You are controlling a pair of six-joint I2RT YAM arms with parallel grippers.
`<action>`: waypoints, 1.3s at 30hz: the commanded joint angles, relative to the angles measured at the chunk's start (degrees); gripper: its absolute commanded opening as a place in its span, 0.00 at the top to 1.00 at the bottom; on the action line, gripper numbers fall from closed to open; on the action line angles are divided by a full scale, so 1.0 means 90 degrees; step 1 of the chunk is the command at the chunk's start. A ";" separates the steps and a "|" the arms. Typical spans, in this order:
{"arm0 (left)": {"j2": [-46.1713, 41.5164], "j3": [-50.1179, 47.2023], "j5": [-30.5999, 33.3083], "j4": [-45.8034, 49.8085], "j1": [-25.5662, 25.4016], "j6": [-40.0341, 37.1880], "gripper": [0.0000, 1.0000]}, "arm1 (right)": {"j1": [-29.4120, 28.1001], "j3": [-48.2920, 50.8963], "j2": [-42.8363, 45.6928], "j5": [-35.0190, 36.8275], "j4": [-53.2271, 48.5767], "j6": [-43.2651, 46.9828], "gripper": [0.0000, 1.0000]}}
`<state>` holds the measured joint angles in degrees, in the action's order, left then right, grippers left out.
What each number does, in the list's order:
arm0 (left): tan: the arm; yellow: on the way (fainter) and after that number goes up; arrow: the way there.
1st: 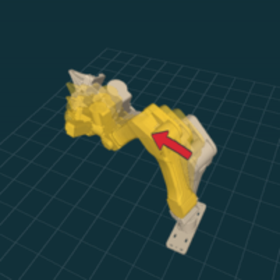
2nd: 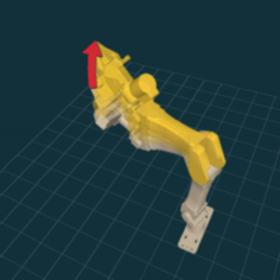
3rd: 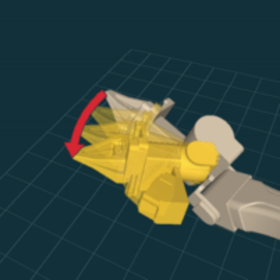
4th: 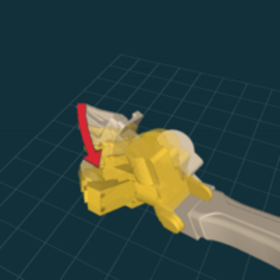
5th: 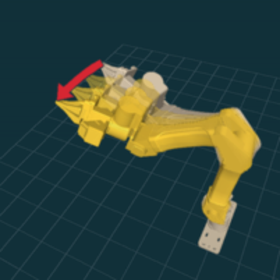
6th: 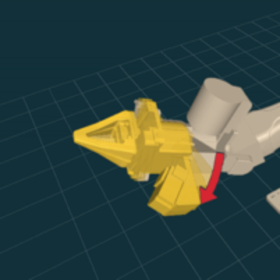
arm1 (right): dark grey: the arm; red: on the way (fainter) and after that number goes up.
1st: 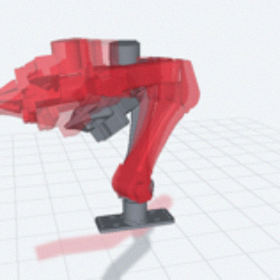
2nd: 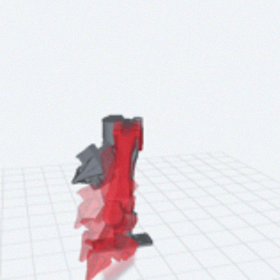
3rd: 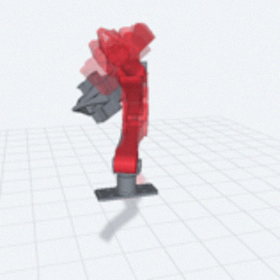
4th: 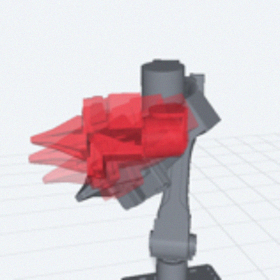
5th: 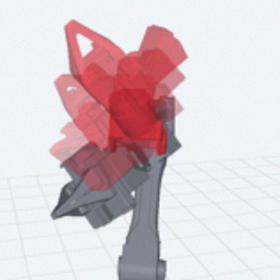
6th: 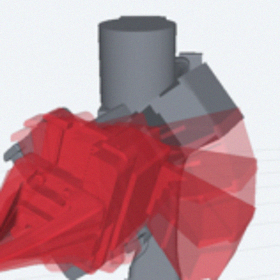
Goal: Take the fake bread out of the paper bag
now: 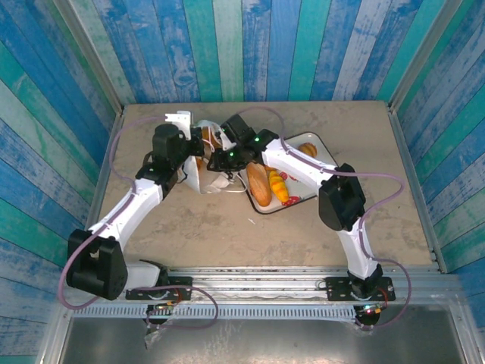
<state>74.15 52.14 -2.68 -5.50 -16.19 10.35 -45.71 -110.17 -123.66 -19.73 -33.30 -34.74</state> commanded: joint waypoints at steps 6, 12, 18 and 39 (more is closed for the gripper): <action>0.0189 0.0218 -0.0456 -0.0346 0.0002 0.0058 0.94 | -0.0067 -0.0622 -0.0542 -0.0247 0.0203 -0.0112 0.54; 0.0175 0.0205 -0.0665 -0.0362 0.0001 0.0042 0.94 | -0.0075 -0.0951 -0.0892 -0.0360 0.0287 -0.0123 0.52; 0.0254 0.0222 -0.1034 -0.0353 0.0001 0.0023 0.95 | -0.0082 -0.1233 -0.1213 -0.0770 0.0517 -0.0215 0.50; 0.0229 0.0165 0.0460 -0.0081 0.0001 0.0082 0.96 | -0.0169 0.0088 0.0219 0.0165 0.0537 0.0329 0.99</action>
<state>75.61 52.42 -1.19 -5.32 -16.01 10.98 -46.65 -111.04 -127.26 -21.10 -29.47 -33.58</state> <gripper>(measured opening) 0.047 0.253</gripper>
